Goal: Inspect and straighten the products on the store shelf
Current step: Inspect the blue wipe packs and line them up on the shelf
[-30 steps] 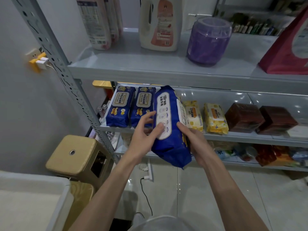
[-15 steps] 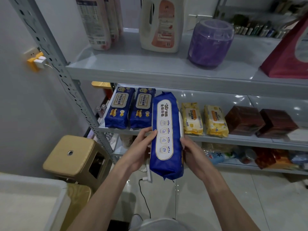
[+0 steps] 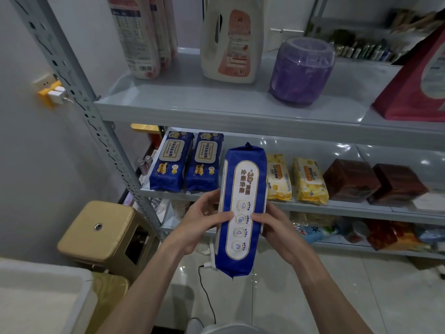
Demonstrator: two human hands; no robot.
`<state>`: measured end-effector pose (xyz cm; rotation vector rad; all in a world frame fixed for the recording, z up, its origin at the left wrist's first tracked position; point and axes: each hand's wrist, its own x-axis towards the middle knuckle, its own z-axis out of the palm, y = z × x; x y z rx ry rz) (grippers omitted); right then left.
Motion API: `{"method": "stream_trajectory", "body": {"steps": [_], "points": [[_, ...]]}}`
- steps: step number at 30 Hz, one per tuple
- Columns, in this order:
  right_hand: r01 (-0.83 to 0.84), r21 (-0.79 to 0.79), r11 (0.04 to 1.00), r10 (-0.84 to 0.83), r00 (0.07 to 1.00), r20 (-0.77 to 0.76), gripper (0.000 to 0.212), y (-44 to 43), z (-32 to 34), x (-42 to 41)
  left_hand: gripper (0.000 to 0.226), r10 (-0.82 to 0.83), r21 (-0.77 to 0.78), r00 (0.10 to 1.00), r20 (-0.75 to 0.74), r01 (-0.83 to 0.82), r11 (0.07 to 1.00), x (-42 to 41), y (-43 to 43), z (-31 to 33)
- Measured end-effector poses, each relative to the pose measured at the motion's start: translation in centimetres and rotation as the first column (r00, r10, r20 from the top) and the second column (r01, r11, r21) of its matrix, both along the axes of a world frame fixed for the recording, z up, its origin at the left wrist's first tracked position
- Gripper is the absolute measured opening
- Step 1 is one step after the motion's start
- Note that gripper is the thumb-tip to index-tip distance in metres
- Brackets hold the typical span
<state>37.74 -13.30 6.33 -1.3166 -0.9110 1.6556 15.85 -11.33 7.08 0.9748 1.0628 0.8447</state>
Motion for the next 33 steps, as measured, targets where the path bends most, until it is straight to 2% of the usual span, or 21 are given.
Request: {"method": "stream_trajectory", "body": {"steps": [7, 14, 19, 25, 28, 33], "points": [[-0.019, 0.004, 1.0, 0.019, 0.998, -0.052, 0.063, 0.7, -0.1, 0.4, 0.079, -0.011, 0.034, 1.0, -0.002, 0.011, 0.999, 0.0, 0.0, 0.2], [-0.044, 0.036, 0.998, 0.045, 0.999, -0.018, 0.063, 1.0, 0.0, 0.4, 0.074, -0.016, 0.042, 0.999, 0.032, 0.015, 0.999, 0.1, 0.1, 0.5], [-0.064, 0.075, 0.995, 0.061, 0.997, 0.047, 0.073, 1.0, 0.2, 0.1, 0.077, -0.002, 0.004, 0.998, 0.055, 0.002, 1.0, -0.2, 0.5, -0.1], [-0.047, 0.123, 0.991, 0.03, 0.99, 0.139, 0.078, 0.8, 0.5, -0.5, 0.055, 0.035, -0.063, 0.995, 0.097, -0.029, 0.998, -0.1, 0.3, -1.0], [-0.048, 0.113, 0.992, 0.032, 0.99, 0.139, 0.079, 0.7, 0.5, -0.6, 0.059, 0.067, -0.079, 0.993, 0.096, -0.06, 0.995, 0.0, 0.1, -1.2], [-0.06, 0.101, 0.993, 0.052, 0.996, 0.073, 0.088, 0.0, 0.0, 0.0, 0.038, 0.095, -0.093, 0.994, 0.063, -0.089, 0.992, 0.4, -0.1, -1.4]]}}
